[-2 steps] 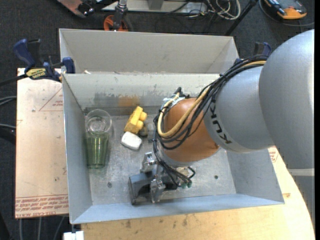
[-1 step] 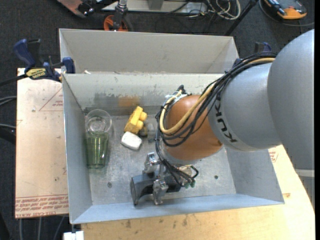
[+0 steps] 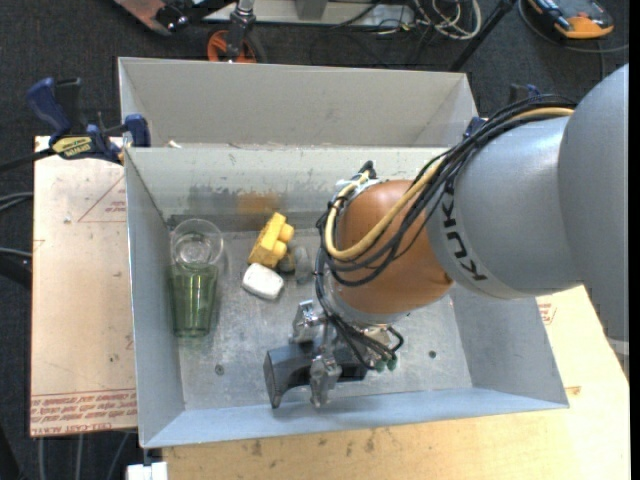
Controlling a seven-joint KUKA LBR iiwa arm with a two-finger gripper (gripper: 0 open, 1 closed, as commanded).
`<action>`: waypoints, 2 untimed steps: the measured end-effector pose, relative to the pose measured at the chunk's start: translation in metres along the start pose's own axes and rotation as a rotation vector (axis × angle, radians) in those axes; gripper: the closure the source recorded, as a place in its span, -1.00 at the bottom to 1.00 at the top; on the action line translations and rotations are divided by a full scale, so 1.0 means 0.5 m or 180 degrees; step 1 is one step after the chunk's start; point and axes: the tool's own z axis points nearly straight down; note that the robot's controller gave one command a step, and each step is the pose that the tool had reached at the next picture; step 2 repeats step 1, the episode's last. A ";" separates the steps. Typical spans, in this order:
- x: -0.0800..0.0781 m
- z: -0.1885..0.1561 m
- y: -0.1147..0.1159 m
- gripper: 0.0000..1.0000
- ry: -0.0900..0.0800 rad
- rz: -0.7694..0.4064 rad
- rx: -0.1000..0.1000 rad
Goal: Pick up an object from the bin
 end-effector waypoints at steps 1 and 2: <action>0.000 -0.039 0.000 1.00 -0.0003 0.0001 0.0000; 0.000 -0.039 0.000 1.00 -0.0003 0.0001 0.0000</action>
Offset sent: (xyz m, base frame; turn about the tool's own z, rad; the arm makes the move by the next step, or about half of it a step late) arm 0.0000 0.0001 0.0394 0.0000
